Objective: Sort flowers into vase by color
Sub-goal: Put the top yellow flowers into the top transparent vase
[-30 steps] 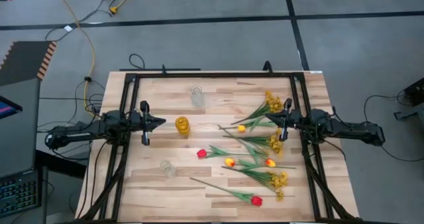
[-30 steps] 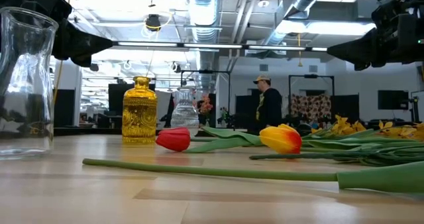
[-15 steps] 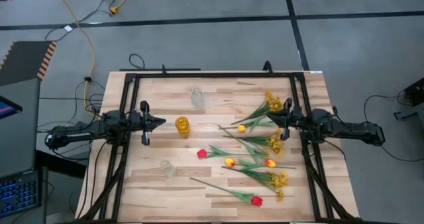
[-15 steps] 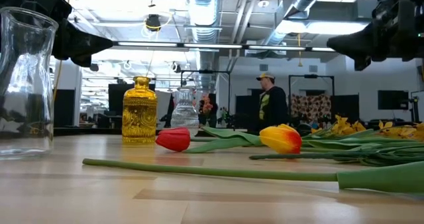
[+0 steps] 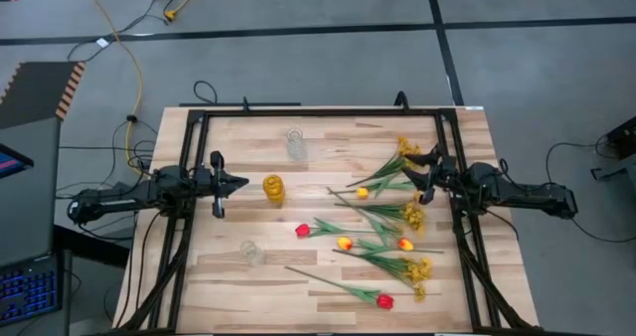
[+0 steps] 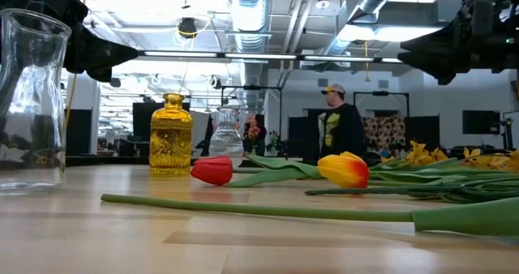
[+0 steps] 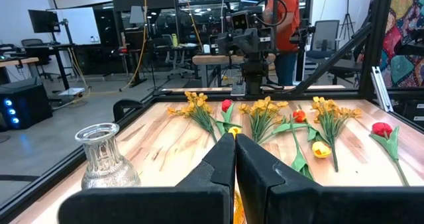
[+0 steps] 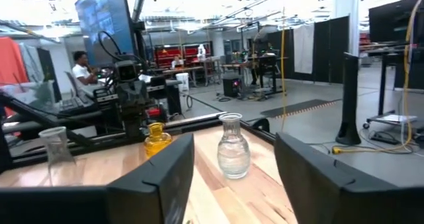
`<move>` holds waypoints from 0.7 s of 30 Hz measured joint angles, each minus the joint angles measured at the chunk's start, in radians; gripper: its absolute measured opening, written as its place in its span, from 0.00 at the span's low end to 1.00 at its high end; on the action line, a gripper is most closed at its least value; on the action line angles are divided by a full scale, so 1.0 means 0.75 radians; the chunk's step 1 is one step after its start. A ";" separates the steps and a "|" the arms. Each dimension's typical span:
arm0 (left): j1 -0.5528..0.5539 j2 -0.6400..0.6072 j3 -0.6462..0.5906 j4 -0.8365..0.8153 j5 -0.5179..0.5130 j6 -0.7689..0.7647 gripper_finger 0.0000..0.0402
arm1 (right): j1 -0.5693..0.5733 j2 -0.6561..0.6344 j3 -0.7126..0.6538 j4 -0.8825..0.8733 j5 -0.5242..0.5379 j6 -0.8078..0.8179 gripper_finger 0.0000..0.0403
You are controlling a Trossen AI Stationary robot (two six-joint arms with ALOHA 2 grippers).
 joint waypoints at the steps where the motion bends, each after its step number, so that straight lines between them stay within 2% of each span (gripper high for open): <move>1: 0.000 -0.001 0.000 0.000 0.000 0.000 0.00 | 0.000 0.000 0.000 0.000 0.005 0.000 0.61; 11: 0.000 0.000 0.000 0.000 0.000 0.000 0.00 | 0.000 0.060 0.107 -0.022 0.018 -0.016 0.62; 16: 0.000 0.000 0.000 0.000 -0.001 0.000 0.00 | 0.000 0.222 0.240 -0.139 0.043 -0.051 0.62; 21: 0.000 -0.001 0.000 0.001 -0.001 0.000 0.00 | -0.001 0.466 0.408 -0.285 0.088 -0.159 0.62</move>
